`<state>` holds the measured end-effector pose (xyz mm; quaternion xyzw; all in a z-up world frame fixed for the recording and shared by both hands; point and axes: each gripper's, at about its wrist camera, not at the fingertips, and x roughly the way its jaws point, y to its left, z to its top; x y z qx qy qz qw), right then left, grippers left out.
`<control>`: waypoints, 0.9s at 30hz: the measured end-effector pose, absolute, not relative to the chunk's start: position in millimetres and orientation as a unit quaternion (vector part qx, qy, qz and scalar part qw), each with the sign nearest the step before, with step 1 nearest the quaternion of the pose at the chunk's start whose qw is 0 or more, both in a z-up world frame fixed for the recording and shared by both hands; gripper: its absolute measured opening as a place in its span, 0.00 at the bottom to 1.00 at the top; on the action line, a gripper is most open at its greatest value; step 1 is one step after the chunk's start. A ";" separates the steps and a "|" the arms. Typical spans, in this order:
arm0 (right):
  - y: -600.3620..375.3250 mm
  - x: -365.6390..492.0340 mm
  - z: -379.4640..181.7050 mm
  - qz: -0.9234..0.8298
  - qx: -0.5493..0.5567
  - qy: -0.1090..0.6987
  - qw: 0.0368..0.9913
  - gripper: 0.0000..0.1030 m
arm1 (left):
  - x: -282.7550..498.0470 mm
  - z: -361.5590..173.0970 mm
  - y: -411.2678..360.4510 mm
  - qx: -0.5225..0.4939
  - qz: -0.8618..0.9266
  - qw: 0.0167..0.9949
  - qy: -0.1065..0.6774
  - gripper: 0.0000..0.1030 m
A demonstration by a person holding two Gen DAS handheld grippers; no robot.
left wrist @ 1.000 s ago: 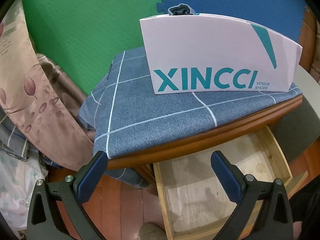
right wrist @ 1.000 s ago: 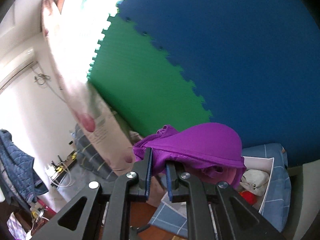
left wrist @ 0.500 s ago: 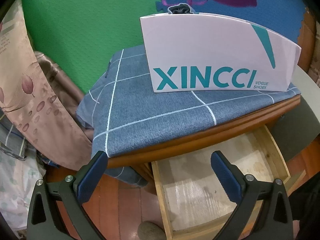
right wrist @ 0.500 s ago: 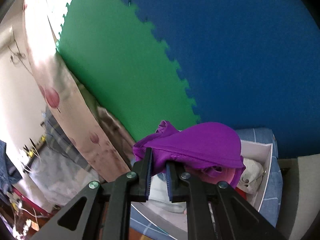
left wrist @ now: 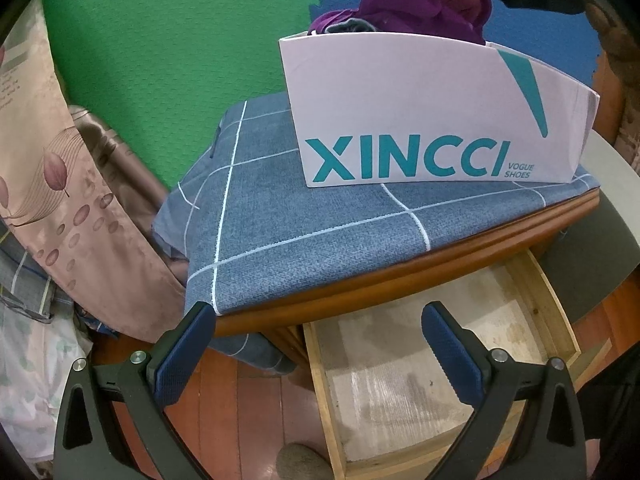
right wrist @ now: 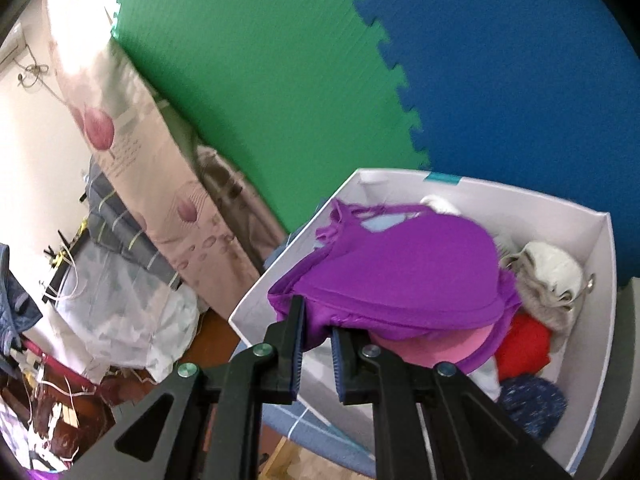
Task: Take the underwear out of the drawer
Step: 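Lift the purple bra out of the drawer up over the shoe box, then lower the purple bra into the shoe box and open the right tool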
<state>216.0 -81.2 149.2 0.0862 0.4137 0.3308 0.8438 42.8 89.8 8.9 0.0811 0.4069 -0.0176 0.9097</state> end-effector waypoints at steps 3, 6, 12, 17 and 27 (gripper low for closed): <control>-73.2 209.2 138.4 0.339 0.085 0.427 0.834 0.11 | 43.5 9.3 90.4 0.081 -0.017 0.910 0.406 1.00; -67.0 204.3 126.7 0.346 0.081 0.443 0.823 0.11 | 42.6 9.8 90.7 0.078 -0.018 0.910 0.406 1.00; -63.1 209.9 105.2 0.352 0.107 0.474 0.800 0.12 | 42.1 11.7 91.5 0.077 -0.018 0.911 0.405 0.99; -66.5 223.6 82.3 0.355 0.164 0.518 0.761 0.15 | 41.8 11.8 92.4 0.074 -0.019 0.912 0.404 0.99; -66.1 221.0 78.6 0.338 0.193 0.523 0.758 0.24 | 43.2 13.9 95.3 0.065 -0.016 0.912 0.404 0.99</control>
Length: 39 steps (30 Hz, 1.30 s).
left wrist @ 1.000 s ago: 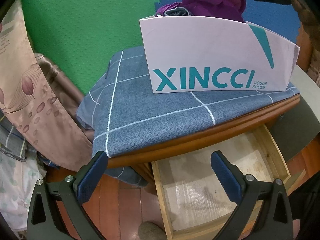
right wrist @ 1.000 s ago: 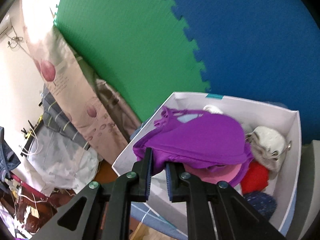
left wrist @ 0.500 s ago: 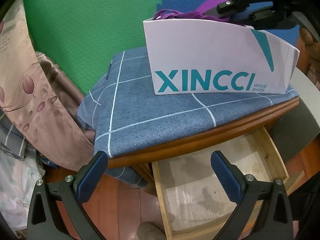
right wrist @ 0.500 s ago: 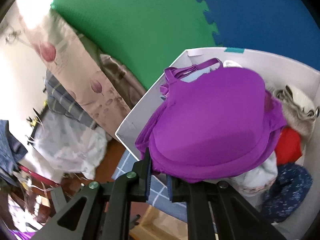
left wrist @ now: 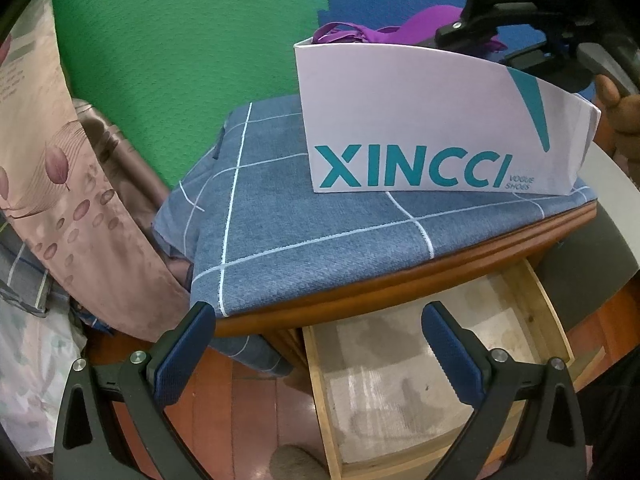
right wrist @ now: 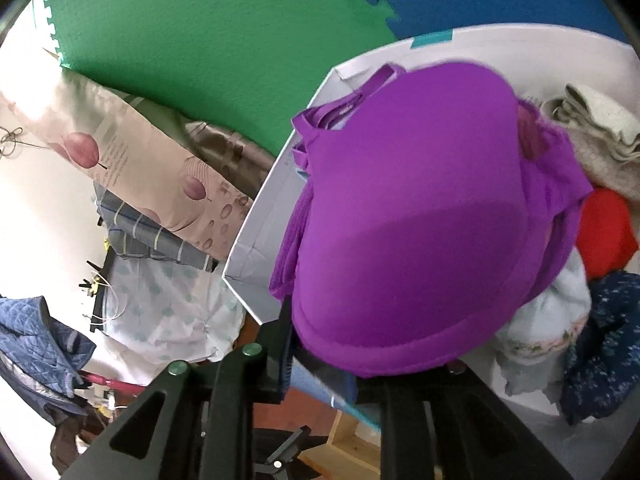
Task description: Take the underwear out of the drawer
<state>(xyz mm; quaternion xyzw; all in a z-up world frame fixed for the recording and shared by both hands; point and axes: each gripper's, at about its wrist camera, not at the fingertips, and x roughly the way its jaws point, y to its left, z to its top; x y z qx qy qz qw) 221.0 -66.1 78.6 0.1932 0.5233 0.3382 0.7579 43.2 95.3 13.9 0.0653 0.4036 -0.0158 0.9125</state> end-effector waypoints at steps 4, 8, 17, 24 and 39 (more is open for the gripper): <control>-74.1 208.3 91.7 0.336 0.198 0.513 0.765 0.39 | 44.3 15.0 95.6 0.062 -0.008 0.914 0.400 0.99; -90.5 182.6 113.1 0.332 0.185 0.476 0.793 0.47 | 42.3 17.8 95.2 0.057 -0.005 0.919 0.391 0.99; -133.4 52.3 139.1 0.270 0.129 0.192 0.935 0.67 | 21.5 43.7 81.0 0.066 -0.001 0.945 0.321 1.00; -125.6 15.2 91.8 0.212 0.082 0.176 0.958 0.83 | 13.5 62.7 63.9 0.052 0.001 0.947 0.318 1.00; -121.0 -12.0 87.1 0.205 0.059 0.132 0.968 0.83 | 5.8 77.4 60.1 0.021 0.020 0.954 0.298 1.00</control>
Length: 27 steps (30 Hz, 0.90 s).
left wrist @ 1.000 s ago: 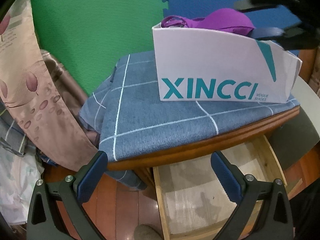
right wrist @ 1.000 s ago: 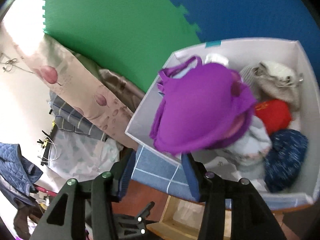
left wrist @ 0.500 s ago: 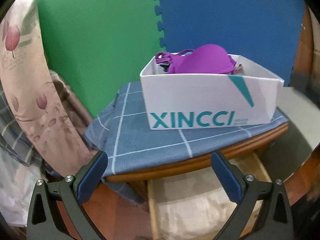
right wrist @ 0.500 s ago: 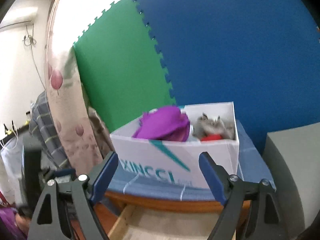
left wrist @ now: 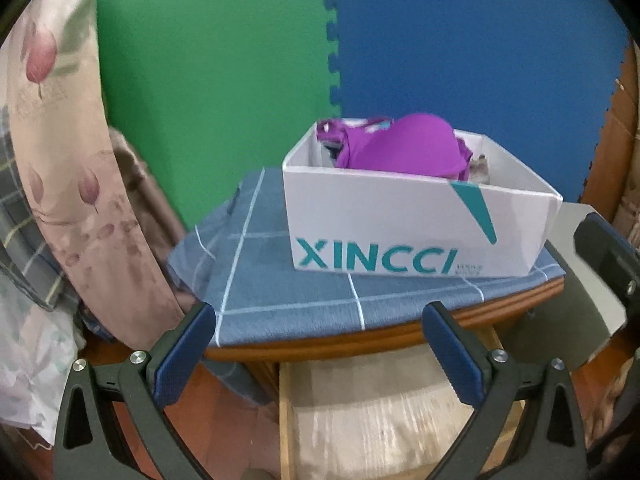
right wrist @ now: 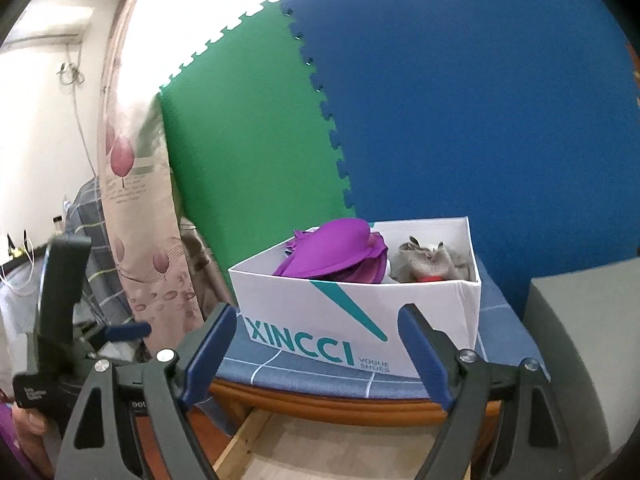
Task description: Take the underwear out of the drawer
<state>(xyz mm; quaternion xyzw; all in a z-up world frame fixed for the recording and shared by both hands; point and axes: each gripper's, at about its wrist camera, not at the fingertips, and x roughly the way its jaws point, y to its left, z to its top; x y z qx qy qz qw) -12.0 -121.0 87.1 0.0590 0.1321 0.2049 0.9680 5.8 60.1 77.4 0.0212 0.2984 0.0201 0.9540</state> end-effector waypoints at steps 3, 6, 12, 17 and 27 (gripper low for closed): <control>-117.7 -17.3 87.2 0.201 0.047 0.122 0.971 0.83 | 7.1 77.3 58.8 0.021 0.017 0.955 0.295 1.00; -114.9 -17.4 85.9 0.195 0.037 0.127 0.972 0.83 | 11.2 76.1 59.3 0.014 0.013 0.954 0.298 1.00; -115.9 -20.8 88.7 0.180 0.037 0.117 0.976 0.83 | 13.5 75.3 54.8 0.029 0.024 0.957 0.287 1.00; -120.1 -24.3 90.4 0.155 0.041 0.109 0.981 0.84 | 14.0 75.2 54.6 0.028 0.022 0.958 0.284 1.00; -117.6 -29.0 86.3 0.145 0.030 0.092 0.985 0.87 | 17.8 71.1 56.8 0.020 0.014 0.956 0.294 1.00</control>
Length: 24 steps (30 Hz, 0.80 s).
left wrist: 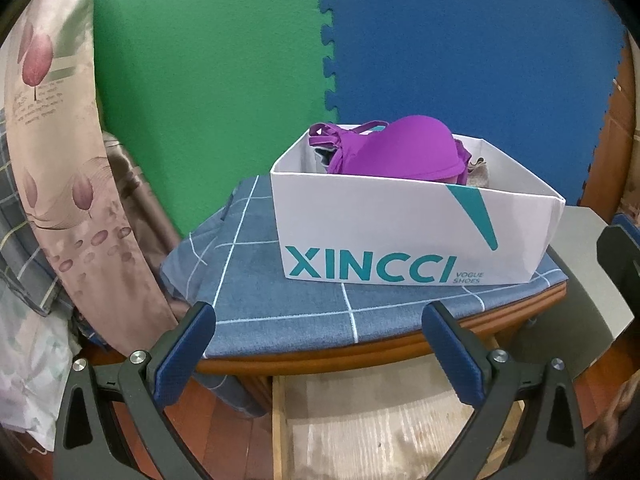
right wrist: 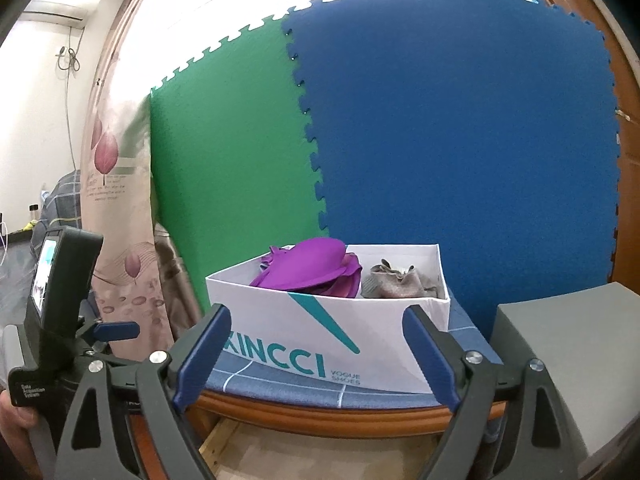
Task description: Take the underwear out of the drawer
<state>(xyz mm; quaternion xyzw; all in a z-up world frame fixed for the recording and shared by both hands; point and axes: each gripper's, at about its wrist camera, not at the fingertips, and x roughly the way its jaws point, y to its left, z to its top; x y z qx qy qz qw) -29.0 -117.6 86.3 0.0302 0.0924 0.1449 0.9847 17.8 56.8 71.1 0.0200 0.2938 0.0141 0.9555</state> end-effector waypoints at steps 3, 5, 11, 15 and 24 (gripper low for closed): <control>-117.0 -28.7 85.9 0.146 0.029 0.092 0.985 0.87 | 16.6 70.7 55.6 0.024 0.016 0.957 0.290 1.00; -116.6 -27.9 85.5 0.148 0.029 0.094 0.984 0.87 | 16.8 70.3 55.4 0.024 0.017 0.956 0.292 1.00; -116.0 -27.9 84.8 0.148 0.028 0.093 0.984 0.87 | 17.6 70.0 56.5 0.024 0.021 0.955 0.294 1.00; -115.9 -27.6 84.3 0.152 0.029 0.095 0.983 0.87 | 17.4 68.9 55.6 0.025 0.018 0.956 0.293 1.00; -114.4 -29.6 83.3 0.158 0.023 0.094 0.983 0.87 | 16.1 68.4 53.8 0.027 0.015 0.956 0.291 1.00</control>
